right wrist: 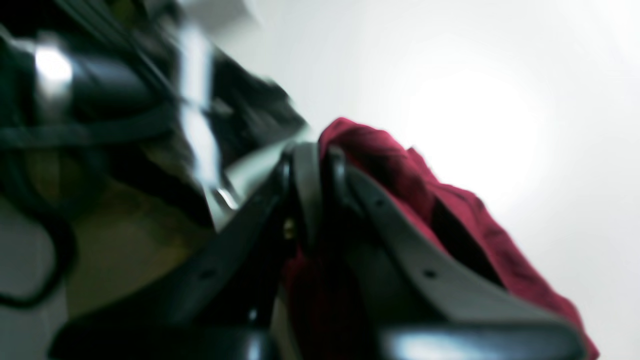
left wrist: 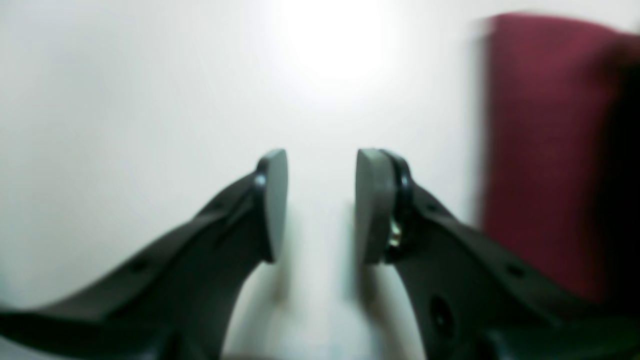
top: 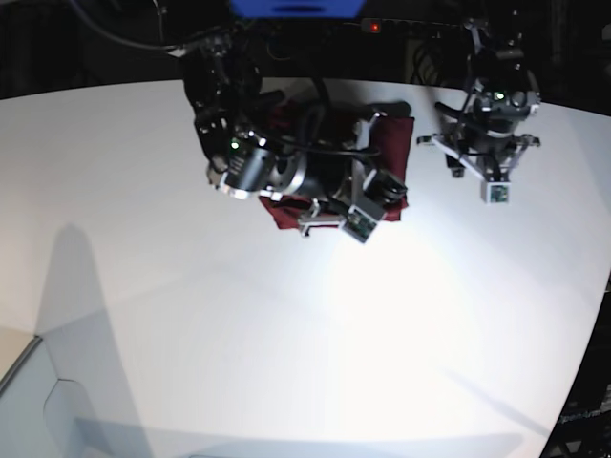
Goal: Layout the t-shirt on the table in an organized manner, then fold the t-shirt properly
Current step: 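Fold the strip end with the right gripper over toward the left gripper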
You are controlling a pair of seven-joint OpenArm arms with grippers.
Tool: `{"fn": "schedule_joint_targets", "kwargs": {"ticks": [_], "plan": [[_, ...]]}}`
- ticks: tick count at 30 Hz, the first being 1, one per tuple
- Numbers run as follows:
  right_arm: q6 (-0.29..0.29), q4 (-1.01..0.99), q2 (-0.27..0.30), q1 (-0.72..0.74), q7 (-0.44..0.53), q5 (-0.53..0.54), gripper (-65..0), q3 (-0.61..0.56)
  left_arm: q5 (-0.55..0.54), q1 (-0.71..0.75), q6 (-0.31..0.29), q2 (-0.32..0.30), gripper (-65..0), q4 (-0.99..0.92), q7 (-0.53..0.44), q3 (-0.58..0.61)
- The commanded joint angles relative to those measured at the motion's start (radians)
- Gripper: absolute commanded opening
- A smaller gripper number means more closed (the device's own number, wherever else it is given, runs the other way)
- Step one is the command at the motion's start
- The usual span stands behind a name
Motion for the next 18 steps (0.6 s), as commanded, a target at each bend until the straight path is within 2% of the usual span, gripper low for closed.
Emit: {"fn": "schedule_joint_targets", "kwargs": {"ticks": [1,7,12,18], "plan": [[0.007,0.006,-0.016,0.029,0.032,0.025,-65.0,-0.004,-0.002,0.007,-0.002,-0.002,-42.9,0.021,-0.009,-0.033],[0.007,-0.068,-0.016,0.078,0.106,0.025,-65.0,-0.004,-0.008,0.035,-0.004,-0.003,-42.9,0.022,-0.009,-0.156],[0.007,-0.154,-0.024,0.121,0.117,0.025,-65.0,-0.004,-0.008,0.041,-0.004,-0.003,-42.8,0.042,-0.009,-0.157],[0.007,-0.168,-0.024,0.146,0.117,0.025,-65.0,-0.004,-0.008,0.053,-0.004,-0.003,-42.8,0.064,-0.009,-0.157]]}}
